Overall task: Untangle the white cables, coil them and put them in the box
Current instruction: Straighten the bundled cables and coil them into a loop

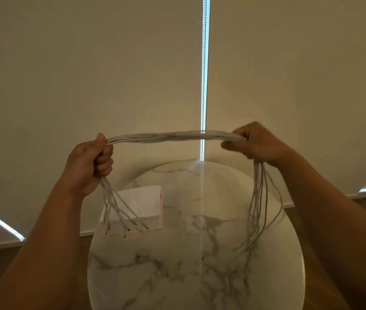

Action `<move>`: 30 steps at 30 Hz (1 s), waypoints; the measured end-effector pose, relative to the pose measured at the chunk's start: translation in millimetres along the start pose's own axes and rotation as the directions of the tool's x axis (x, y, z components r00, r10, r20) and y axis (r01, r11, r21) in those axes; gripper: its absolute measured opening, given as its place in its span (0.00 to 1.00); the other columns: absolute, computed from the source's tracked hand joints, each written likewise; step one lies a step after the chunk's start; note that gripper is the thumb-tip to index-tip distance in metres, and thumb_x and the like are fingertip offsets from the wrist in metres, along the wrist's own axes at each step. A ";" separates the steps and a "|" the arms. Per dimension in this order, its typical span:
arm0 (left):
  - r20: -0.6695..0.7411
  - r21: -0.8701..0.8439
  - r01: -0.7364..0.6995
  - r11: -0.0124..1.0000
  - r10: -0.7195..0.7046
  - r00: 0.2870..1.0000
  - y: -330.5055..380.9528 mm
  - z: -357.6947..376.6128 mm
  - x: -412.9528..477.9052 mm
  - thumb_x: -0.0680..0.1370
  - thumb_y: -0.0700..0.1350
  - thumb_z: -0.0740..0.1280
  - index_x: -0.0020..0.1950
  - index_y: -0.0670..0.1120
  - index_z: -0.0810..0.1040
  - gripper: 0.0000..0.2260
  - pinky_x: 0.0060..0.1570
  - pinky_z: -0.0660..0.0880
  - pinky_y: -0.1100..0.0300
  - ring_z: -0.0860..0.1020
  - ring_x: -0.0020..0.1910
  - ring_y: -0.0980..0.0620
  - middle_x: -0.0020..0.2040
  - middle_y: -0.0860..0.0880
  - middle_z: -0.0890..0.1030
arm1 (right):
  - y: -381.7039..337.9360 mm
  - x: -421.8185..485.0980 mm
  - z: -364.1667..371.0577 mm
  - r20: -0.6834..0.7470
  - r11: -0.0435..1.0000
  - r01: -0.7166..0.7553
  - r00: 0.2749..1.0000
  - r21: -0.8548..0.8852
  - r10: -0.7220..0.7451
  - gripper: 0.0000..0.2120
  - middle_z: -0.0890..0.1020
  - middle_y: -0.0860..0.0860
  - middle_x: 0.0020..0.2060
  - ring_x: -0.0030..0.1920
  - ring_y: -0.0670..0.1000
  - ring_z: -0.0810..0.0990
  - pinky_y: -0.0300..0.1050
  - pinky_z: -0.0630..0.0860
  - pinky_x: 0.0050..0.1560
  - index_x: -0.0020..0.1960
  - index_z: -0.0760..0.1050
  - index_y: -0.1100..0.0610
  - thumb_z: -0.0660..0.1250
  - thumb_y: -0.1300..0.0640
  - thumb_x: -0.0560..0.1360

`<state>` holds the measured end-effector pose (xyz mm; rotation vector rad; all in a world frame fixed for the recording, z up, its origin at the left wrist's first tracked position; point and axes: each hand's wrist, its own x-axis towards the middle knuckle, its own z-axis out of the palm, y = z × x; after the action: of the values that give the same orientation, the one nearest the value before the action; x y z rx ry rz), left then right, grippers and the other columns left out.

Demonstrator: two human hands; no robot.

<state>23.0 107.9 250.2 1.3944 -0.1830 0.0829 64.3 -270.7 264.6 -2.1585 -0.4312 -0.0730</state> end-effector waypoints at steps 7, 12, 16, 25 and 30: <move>-0.074 -0.050 0.005 0.999 -0.009 0.997 13.6 -4.9 1.0 0.83 0.55 0.54 0.30 0.51 0.68 0.22 0.24 0.49 0.63 0.49 0.25 0.54 0.28 0.53 0.53 | 30.6 -5.4 28.2 0.106 0.957 -0.218 0.965 -0.191 0.241 0.21 0.68 0.50 0.19 0.20 0.47 0.68 0.42 0.67 0.28 0.29 0.68 0.58 0.72 0.52 0.75; -0.049 -0.060 0.041 0.997 -0.044 0.998 -3.2 -5.7 -0.4 0.79 0.59 0.58 0.31 0.51 0.69 0.20 0.23 0.50 0.64 0.49 0.25 0.54 0.30 0.52 0.52 | 32.2 -0.4 32.4 -0.191 0.981 -0.183 0.963 0.062 0.191 0.21 0.66 0.51 0.22 0.23 0.50 0.65 0.43 0.63 0.29 0.27 0.67 0.57 0.71 0.56 0.74; -0.021 -0.069 0.046 0.997 -0.048 0.999 -14.4 -8.7 0.6 0.75 0.62 0.63 0.32 0.51 0.69 0.19 0.23 0.50 0.64 0.49 0.25 0.55 0.27 0.54 0.55 | 49.6 -3.1 42.7 -0.171 0.967 -0.255 0.953 -0.016 0.249 0.21 0.65 0.49 0.22 0.23 0.47 0.63 0.43 0.62 0.30 0.27 0.66 0.57 0.71 0.56 0.74; 0.065 0.151 0.055 0.987 -0.065 0.996 -21.0 55.8 8.3 0.78 0.56 0.66 0.31 0.47 0.68 0.20 0.22 0.53 0.66 0.55 0.22 0.57 0.29 0.49 0.57 | 1.4 4.9 58.6 0.242 0.993 0.099 0.967 -0.072 -0.079 0.10 0.84 0.47 0.40 0.39 0.43 0.82 0.36 0.78 0.43 0.50 0.80 0.57 0.76 0.56 0.71; 0.128 0.171 0.050 0.984 -0.072 0.989 -17.2 83.9 11.0 0.76 0.55 0.62 0.33 0.44 0.67 0.18 0.24 0.51 0.61 0.55 0.22 0.57 0.27 0.52 0.60 | -36.8 8.3 86.6 0.313 0.988 0.097 0.941 0.121 -0.131 0.06 0.84 0.54 0.36 0.36 0.50 0.83 0.41 0.80 0.43 0.48 0.79 0.60 0.71 0.57 0.76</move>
<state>29.9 21.9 249.2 1.5733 -0.2489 -0.0477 50.7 -179.5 244.1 -2.0451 -0.7320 0.2352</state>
